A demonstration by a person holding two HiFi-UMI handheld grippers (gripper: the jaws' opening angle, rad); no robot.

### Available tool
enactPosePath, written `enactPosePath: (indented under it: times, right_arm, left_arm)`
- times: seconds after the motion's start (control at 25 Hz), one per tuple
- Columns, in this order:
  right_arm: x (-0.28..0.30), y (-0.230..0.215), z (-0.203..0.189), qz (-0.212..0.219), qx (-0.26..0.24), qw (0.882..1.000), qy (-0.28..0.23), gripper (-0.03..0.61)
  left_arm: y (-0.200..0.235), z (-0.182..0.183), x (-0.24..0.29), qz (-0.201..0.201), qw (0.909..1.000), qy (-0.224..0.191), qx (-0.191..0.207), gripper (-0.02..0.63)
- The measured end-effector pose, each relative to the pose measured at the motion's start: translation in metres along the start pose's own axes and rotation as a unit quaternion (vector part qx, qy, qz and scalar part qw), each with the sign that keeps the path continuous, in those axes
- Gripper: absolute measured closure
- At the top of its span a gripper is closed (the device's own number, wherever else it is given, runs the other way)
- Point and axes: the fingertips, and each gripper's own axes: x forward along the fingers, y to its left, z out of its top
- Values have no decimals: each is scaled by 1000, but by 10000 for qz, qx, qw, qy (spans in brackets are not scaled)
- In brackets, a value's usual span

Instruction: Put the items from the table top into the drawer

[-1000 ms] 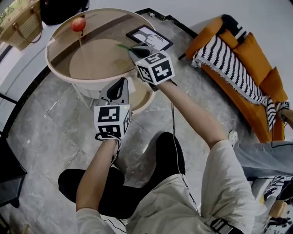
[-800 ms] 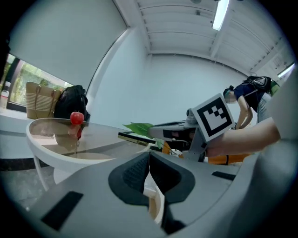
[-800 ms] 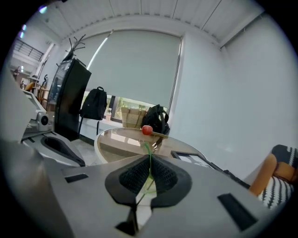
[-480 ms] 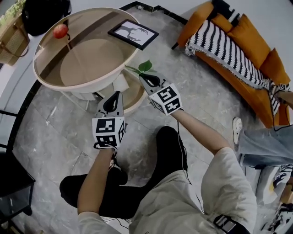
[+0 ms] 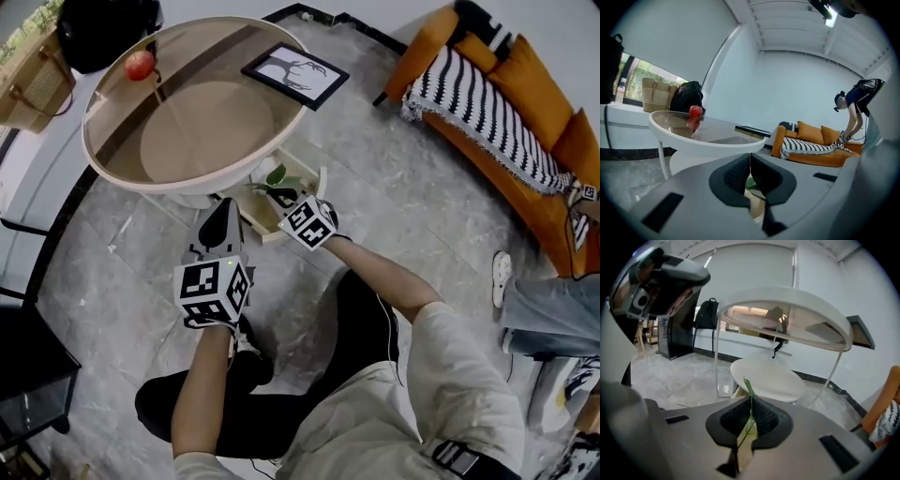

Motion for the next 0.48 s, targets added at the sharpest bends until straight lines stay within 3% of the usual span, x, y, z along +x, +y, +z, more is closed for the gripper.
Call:
enactPosePath:
  times: [0.12,0.28,0.48]
  right_arm:
    - [31,9,-15,271,-86,9989,362,537]
    - [64,23,-34,781,235,9929,870,537]
    - [96,9,-38,774,620,9882,1166,537]
  left_arm:
    - [12,-2,-4,59,9999,20,79,592]
    - [20,-15,-7,46,9999,146,68,592]
    - [32,-14,-4,68,9999,135,26,592]
